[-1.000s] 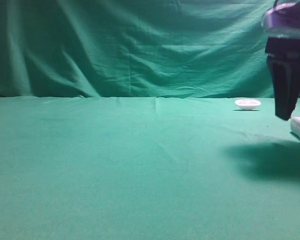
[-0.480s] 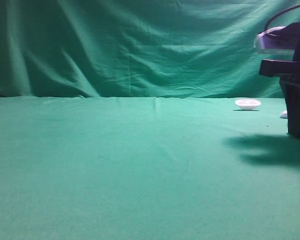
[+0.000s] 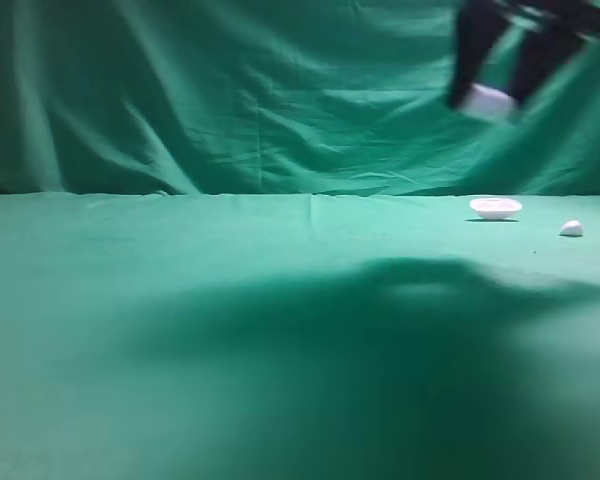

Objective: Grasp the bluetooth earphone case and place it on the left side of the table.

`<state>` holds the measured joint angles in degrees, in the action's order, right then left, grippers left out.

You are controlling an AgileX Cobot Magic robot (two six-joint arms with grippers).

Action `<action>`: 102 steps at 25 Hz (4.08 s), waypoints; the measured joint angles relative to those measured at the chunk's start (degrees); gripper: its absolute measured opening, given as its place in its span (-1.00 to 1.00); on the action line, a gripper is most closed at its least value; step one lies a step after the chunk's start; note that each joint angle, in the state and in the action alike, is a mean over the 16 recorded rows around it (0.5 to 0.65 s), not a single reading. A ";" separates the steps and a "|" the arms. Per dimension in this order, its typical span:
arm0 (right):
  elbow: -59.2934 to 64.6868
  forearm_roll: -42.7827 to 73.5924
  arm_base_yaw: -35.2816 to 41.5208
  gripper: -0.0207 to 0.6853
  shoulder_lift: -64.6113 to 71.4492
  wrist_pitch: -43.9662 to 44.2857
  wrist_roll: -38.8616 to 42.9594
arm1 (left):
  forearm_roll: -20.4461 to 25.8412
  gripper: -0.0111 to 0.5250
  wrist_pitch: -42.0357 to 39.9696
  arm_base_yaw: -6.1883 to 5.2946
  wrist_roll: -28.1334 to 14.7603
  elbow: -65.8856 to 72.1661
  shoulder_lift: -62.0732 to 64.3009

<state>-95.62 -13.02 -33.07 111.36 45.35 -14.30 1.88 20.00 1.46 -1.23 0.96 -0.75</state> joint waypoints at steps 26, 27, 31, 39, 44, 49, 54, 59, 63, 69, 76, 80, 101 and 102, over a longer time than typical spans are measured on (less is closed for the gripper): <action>-16.99 -0.40 -17.58 0.47 22.67 -8.91 -5.66 | 0.00 -0.96 0.00 0.00 0.00 0.00 0.00; -17.00 -0.23 -17.57 0.46 22.15 -8.02 -5.27 | 0.00 -0.96 0.00 0.00 0.00 0.00 0.00; -17.04 0.63 -17.26 0.23 18.84 -2.85 -2.81 | 0.00 -0.96 0.00 0.00 0.00 0.00 0.00; -17.13 2.83 -13.35 -0.57 7.60 13.35 4.02 | 0.00 -0.96 0.00 0.00 0.00 0.00 0.00; -17.01 3.99 -8.85 -0.90 -0.63 21.46 7.74 | 0.00 -0.96 0.00 0.00 0.00 0.00 0.00; -14.28 6.16 -4.71 -0.94 -9.72 25.60 9.81 | 0.00 -0.96 0.00 0.00 0.00 0.00 0.00; -6.37 9.03 -2.31 -0.94 -20.49 26.20 11.80 | 0.00 -0.96 0.00 0.00 0.00 0.00 0.00; 7.23 11.63 -1.61 -0.94 -33.31 23.18 13.44 | 0.00 -0.96 0.00 0.00 0.00 0.00 0.00; 20.17 12.77 -1.50 -0.94 -43.94 18.68 14.75 | 0.00 -0.96 0.00 0.00 0.00 0.00 0.00; 36.41 12.73 -1.49 -0.94 -58.18 12.19 15.18 | 0.00 -0.96 0.00 0.00 0.00 0.00 0.00; 49.22 13.78 -1.26 -0.94 -71.71 5.94 14.42 | 0.00 -0.96 0.00 0.00 0.00 0.00 0.00; 56.27 14.75 0.92 -0.94 -79.55 0.74 13.85 | 0.00 -0.96 0.00 0.00 0.00 0.00 0.00; 95.05 13.76 25.17 -0.94 -110.61 -22.18 13.84 | 0.00 -0.96 0.00 0.00 0.00 0.00 0.00; 95.55 13.73 25.21 -0.94 -110.99 -22.22 13.84 | 0.00 -0.96 0.00 0.00 0.00 0.00 0.00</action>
<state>-0.07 0.71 -7.86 0.37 23.13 -0.46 1.88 20.00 1.46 -1.23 0.96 -0.75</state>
